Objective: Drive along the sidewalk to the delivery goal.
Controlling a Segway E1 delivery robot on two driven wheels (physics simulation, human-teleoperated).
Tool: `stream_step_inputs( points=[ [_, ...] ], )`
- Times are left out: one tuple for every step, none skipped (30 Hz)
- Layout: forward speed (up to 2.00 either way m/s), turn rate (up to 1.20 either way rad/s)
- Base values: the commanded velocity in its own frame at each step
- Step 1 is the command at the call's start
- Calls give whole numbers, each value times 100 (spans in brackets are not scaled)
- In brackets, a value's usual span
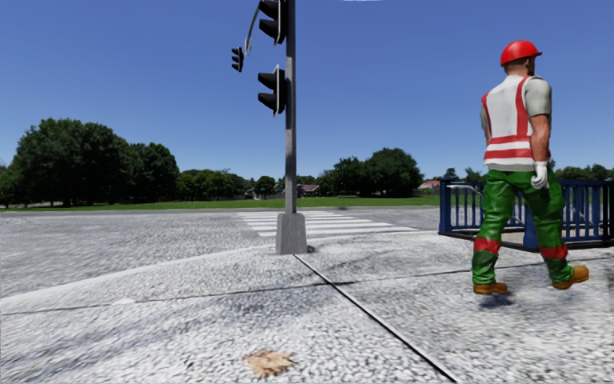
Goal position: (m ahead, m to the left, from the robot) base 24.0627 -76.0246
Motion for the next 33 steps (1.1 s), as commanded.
stream_step_inputs(
  points=[
    [103,-58],
    [105,-58],
    [105,-58],
    [106,-58],
    [107,-58],
    [107,-58],
    [108,-58],
    [109,-58],
    [111,-58],
    [112,-58],
    [112,-58],
    [114,-58],
    [114,-58],
    [115,-58],
    [115,-58],
    [115,-58],
    [115,-58],
    [115,-58],
    [115,-58],
    [115,-58],
    [115,-58],
    [115,-58],
    [115,-58],
    [115,-55],
    [115,-34],
    [115,-34],
    [115,-25],
    [115,-20],
    [115,-16],
    [115,-16],
    [115,-14],
    [115,-14],
    [115,-14]
  ],
)
